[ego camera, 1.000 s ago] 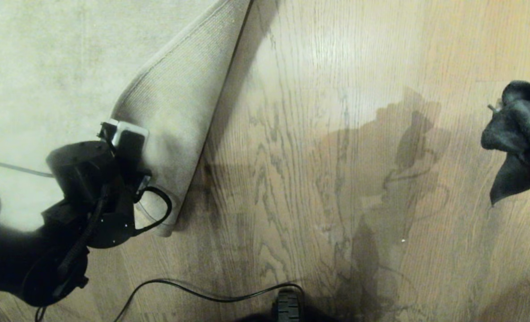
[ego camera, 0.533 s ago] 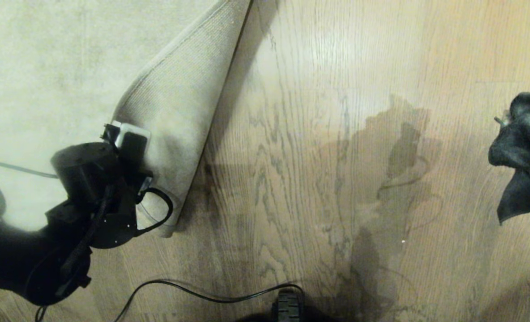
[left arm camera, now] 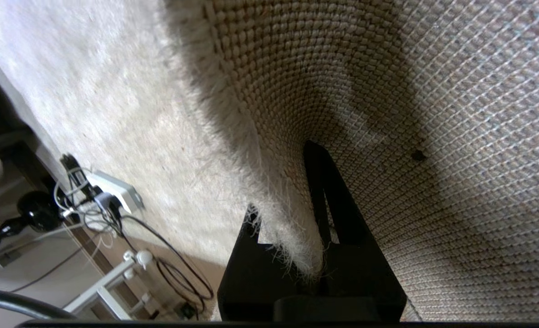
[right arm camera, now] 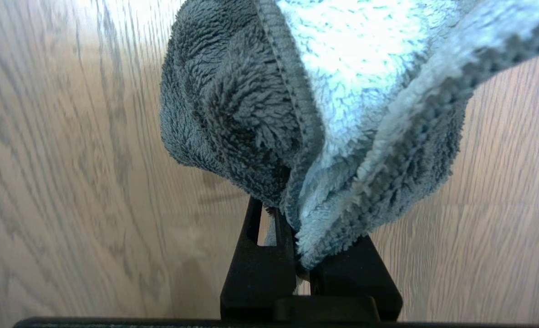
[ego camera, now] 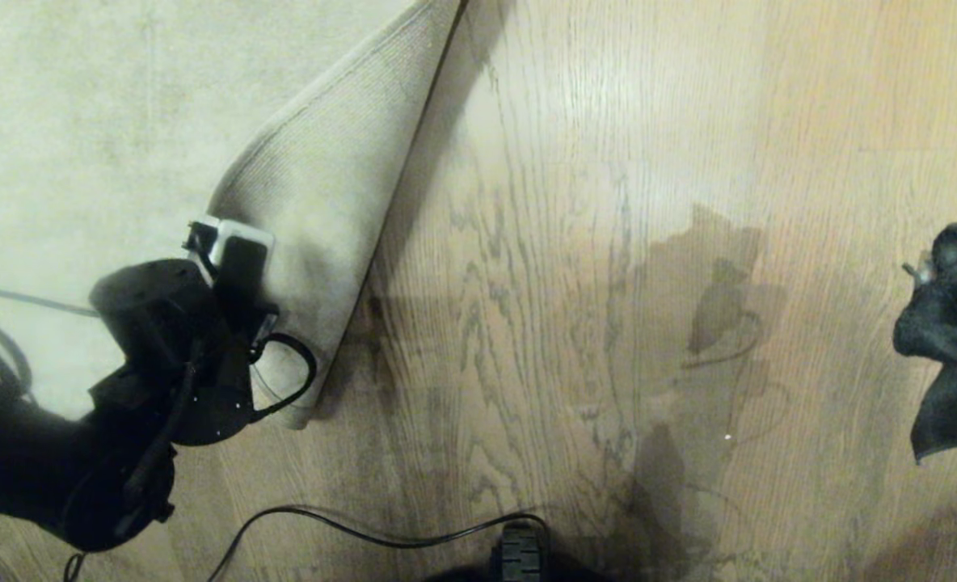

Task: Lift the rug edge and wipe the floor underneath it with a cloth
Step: Lay down the carpet

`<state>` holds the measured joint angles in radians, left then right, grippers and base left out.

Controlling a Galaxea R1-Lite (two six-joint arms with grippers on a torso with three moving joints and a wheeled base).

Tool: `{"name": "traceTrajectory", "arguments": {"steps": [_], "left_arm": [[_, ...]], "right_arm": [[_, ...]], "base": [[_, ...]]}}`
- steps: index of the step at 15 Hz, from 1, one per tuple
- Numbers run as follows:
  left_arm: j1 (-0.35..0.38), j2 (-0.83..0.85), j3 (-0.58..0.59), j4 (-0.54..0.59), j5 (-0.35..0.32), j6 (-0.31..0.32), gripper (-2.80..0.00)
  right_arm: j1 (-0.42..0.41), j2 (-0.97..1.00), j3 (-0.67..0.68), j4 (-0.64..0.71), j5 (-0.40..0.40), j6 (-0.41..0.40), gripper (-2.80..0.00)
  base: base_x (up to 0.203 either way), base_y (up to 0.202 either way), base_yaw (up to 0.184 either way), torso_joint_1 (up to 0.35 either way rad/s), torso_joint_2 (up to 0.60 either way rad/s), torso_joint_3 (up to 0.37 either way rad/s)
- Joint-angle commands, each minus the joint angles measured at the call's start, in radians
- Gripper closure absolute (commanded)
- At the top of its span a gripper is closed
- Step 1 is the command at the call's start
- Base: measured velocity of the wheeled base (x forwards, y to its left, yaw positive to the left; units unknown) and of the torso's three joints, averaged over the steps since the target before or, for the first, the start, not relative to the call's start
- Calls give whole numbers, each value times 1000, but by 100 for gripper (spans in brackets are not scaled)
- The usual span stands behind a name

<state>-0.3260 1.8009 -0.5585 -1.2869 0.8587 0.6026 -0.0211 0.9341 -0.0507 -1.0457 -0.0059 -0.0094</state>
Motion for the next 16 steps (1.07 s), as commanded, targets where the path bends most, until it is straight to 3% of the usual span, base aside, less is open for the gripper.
{"name": "traceTrajectory", "arguments": {"steps": [1, 6, 16], "left_arm": [[-1, 28, -4, -22, 5, 11, 0], [-2, 22, 2, -23, 5, 8, 0], [-38, 7, 3, -29, 5, 8, 0]], "right_arm": [[0, -68, 49, -3, 0, -1, 0], [0, -270, 51, 191, 1, 0, 0], [14, -855, 51, 871, 3, -11, 0]], "base": [[0, 0, 0, 0, 0, 0], [0, 0, 0, 0, 0, 0], [0, 0, 0, 0, 0, 0]]}}
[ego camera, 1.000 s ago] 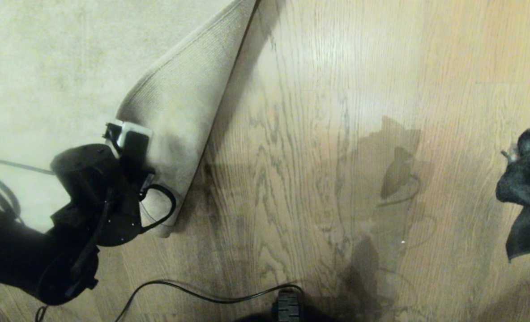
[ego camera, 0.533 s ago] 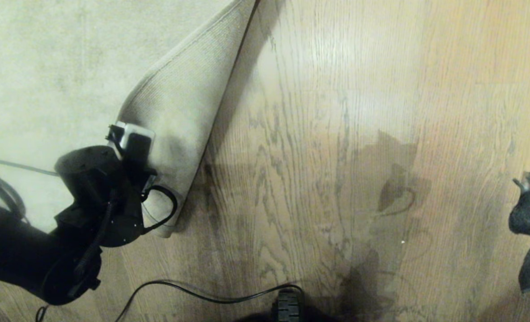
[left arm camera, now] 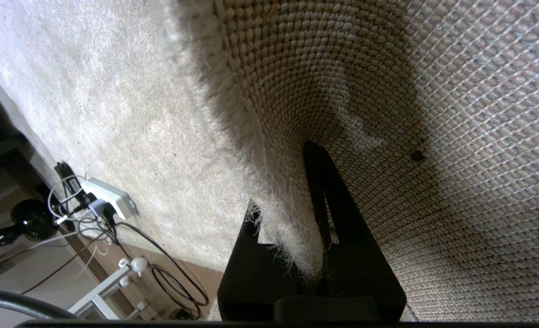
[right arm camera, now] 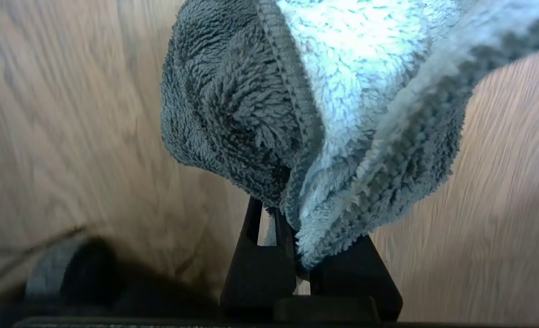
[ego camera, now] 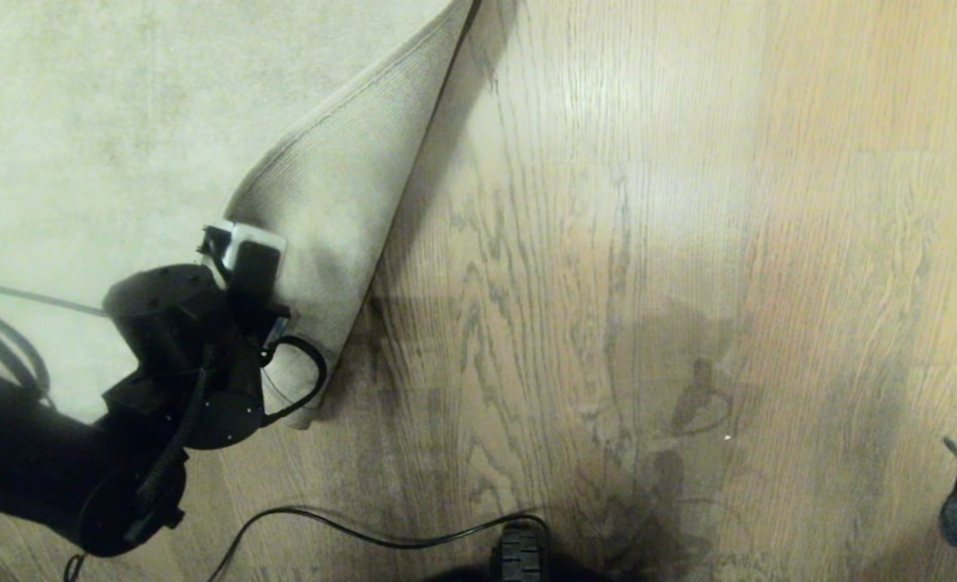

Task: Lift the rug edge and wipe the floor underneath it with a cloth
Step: Lay down the carpet

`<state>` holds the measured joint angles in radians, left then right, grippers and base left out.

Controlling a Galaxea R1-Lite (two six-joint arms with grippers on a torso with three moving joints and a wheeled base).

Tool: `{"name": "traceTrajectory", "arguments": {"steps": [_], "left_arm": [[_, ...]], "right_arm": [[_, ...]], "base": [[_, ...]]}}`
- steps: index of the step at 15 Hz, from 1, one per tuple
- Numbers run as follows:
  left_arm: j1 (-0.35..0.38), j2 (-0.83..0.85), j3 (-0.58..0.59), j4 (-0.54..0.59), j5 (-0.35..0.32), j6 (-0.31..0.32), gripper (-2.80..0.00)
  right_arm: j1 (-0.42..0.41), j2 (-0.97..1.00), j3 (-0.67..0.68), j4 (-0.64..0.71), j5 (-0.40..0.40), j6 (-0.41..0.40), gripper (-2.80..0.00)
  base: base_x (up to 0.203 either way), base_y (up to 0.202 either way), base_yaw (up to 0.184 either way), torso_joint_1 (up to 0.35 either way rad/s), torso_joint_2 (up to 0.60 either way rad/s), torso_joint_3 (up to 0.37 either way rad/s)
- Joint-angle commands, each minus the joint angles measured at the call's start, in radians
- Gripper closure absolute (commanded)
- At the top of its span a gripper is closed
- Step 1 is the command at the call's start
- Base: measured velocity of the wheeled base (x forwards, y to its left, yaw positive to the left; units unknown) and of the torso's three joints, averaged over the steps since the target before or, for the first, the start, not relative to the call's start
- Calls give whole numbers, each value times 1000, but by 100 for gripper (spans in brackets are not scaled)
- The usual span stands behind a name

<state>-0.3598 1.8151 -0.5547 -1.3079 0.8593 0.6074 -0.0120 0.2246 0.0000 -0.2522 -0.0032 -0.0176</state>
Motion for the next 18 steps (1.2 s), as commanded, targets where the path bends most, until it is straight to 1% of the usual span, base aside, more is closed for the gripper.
{"name": "traceTrajectory", "arguments": {"steps": [1, 2, 3, 13, 18], "left_arm": [[-5, -15, -1, -8, 4, 3, 0], [-8, -17, 1, -8, 4, 3, 0], [-11, -17, 1, -8, 4, 3, 0], [-20, -43, 42, -16, 3, 3, 0], [-47, -39, 42, -16, 3, 2, 0]], "right_arm": [[7, -194, 0, 141, 0, -12, 0], [9, -223, 0, 223, -1, -27, 0], [10, -223, 0, 248, 0, -24, 0], [10, -223, 0, 238, 0, -28, 0], [14, -223, 0, 238, 2, -27, 0]], "base": [[0, 0, 0, 0, 0, 0], [0, 0, 0, 0, 0, 0], [0, 0, 0, 0, 0, 0], [0, 0, 0, 0, 0, 0], [0, 0, 0, 0, 0, 0]]}}
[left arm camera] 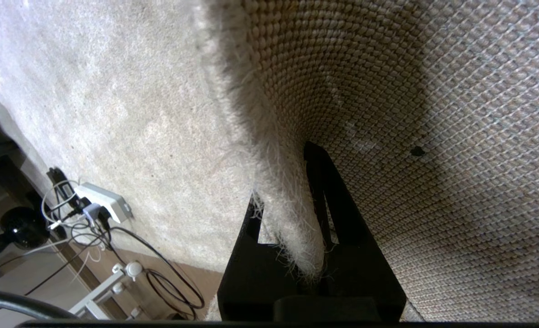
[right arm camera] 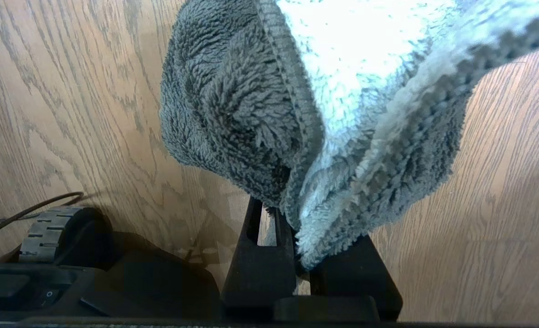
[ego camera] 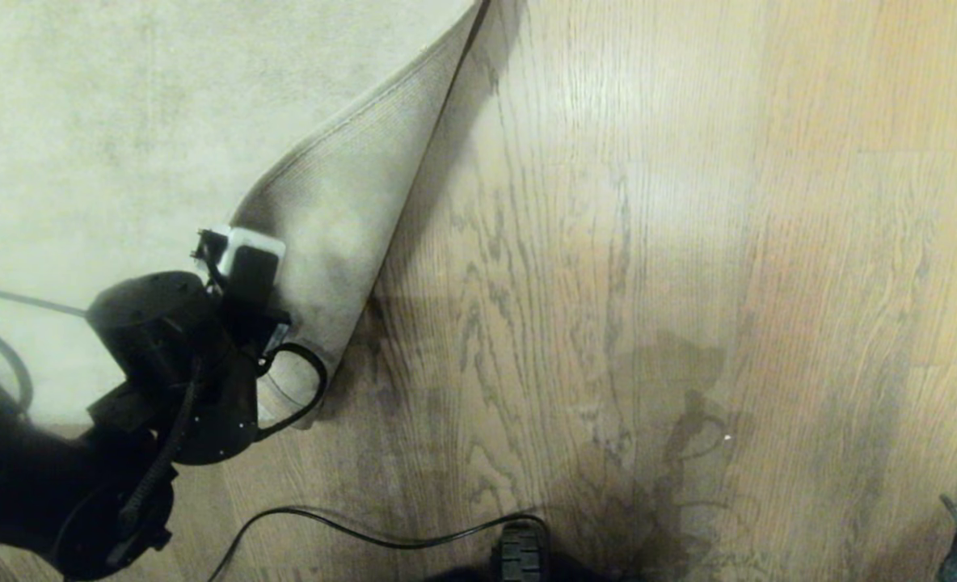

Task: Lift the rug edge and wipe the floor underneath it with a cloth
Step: Lay down the carpet

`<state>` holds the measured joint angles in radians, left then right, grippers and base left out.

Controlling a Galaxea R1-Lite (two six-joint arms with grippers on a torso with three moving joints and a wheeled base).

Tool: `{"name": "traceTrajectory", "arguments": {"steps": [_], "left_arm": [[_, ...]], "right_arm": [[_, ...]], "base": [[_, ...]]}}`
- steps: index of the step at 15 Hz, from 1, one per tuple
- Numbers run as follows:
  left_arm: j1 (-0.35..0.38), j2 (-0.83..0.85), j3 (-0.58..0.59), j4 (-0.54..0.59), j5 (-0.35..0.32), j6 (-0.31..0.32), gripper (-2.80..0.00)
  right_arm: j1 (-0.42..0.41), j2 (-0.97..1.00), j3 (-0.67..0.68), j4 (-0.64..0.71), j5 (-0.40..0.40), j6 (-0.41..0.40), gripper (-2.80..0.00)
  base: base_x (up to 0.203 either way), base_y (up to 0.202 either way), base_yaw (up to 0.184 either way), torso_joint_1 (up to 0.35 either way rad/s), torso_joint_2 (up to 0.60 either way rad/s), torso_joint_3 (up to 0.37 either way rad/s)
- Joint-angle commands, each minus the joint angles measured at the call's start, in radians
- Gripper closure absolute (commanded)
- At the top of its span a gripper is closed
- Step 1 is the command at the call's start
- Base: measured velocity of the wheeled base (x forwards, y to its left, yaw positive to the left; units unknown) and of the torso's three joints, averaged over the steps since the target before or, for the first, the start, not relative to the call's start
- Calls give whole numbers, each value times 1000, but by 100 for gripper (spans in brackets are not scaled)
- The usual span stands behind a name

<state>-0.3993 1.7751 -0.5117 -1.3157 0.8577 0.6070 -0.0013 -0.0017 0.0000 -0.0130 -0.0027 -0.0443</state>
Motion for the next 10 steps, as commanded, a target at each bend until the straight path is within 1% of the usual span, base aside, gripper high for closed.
{"name": "traceTrajectory", "arguments": {"steps": [1, 5, 10], "left_arm": [[-15, 1, -1, -8, 4, 2, 0], [-21, -6, 2, -8, 4, 2, 0], [-22, -63, 2, -22, 5, 0, 0]], "right_arm": [[3, 3, 0, -1, 1, 0, 0], [3, 3, 0, -1, 1, 0, 0], [3, 3, 0, -1, 1, 0, 0]], "base": [[0, 0, 0, 0, 0, 0], [0, 0, 0, 0, 0, 0], [0, 0, 0, 0, 0, 0]]}}
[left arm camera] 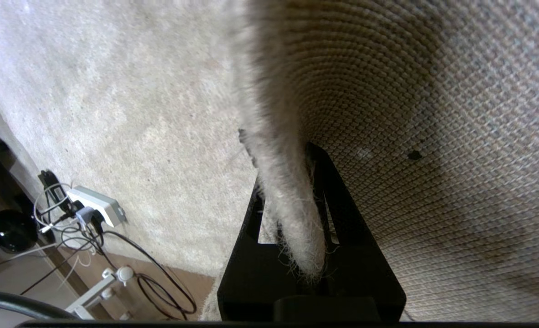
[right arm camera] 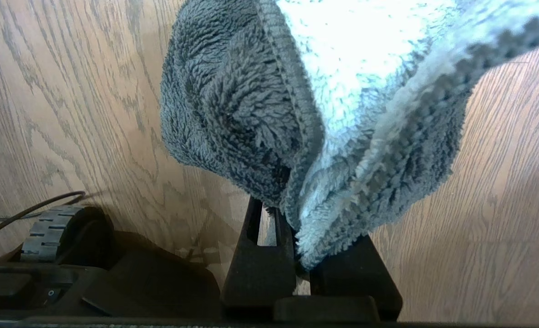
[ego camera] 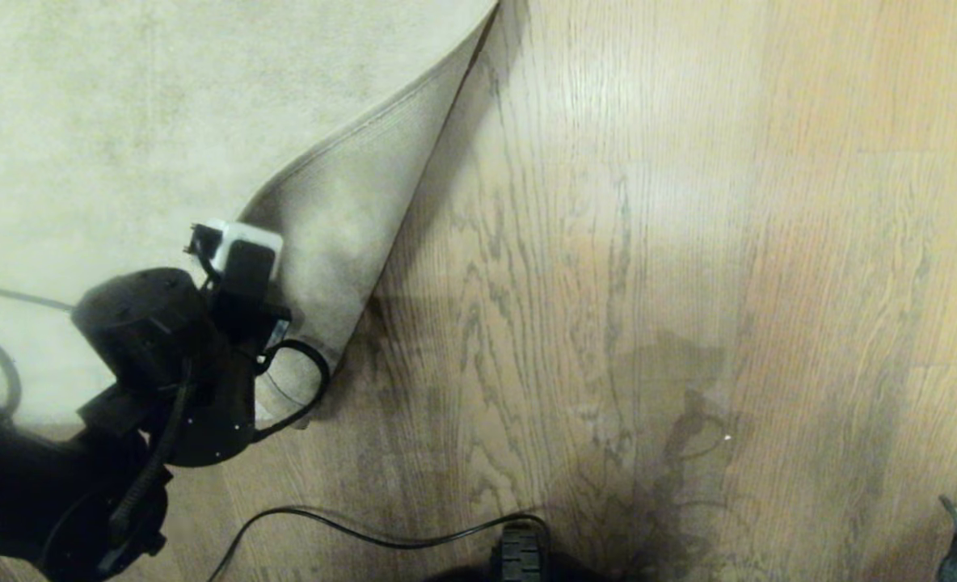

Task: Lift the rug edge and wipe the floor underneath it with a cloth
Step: Lay down the carpet

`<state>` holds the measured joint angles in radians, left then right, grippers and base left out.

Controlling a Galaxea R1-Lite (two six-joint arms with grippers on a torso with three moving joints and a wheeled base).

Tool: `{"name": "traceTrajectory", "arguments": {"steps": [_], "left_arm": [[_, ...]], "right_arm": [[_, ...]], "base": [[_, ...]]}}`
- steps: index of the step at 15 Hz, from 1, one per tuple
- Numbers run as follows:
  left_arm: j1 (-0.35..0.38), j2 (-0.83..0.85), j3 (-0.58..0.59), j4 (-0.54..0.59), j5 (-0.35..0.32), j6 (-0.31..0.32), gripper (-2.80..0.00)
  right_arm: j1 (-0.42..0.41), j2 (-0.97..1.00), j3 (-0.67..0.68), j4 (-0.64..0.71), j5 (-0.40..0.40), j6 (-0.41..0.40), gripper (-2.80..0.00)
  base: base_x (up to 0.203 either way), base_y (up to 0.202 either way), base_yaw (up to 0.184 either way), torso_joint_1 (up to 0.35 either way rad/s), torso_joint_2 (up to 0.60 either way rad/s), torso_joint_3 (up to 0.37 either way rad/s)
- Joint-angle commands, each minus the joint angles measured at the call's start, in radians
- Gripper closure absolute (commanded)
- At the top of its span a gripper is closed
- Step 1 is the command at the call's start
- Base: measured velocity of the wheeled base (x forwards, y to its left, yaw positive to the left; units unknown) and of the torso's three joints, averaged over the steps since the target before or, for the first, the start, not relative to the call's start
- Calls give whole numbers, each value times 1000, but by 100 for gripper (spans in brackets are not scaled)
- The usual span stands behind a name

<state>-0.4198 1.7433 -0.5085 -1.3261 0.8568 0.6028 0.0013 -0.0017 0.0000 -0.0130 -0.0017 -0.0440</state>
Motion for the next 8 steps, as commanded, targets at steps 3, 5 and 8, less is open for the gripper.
{"name": "traceTrajectory", "arguments": {"steps": [3, 5, 8], "left_arm": [[-14, -79, -3, -11, 6, 8, 0], [-16, -111, -9, -11, 6, 9, 0], [-28, -134, -4, -11, 4, -1, 0]], "right_arm": [[0, 3, 0, -1, 0, 0, 0], [0, 3, 0, -1, 0, 0, 0], [0, 3, 0, -1, 0, 0, 0]], "base": [[0, 0, 0, 0, 0, 0], [0, 0, 0, 0, 0, 0], [0, 0, 0, 0, 0, 0]]}}
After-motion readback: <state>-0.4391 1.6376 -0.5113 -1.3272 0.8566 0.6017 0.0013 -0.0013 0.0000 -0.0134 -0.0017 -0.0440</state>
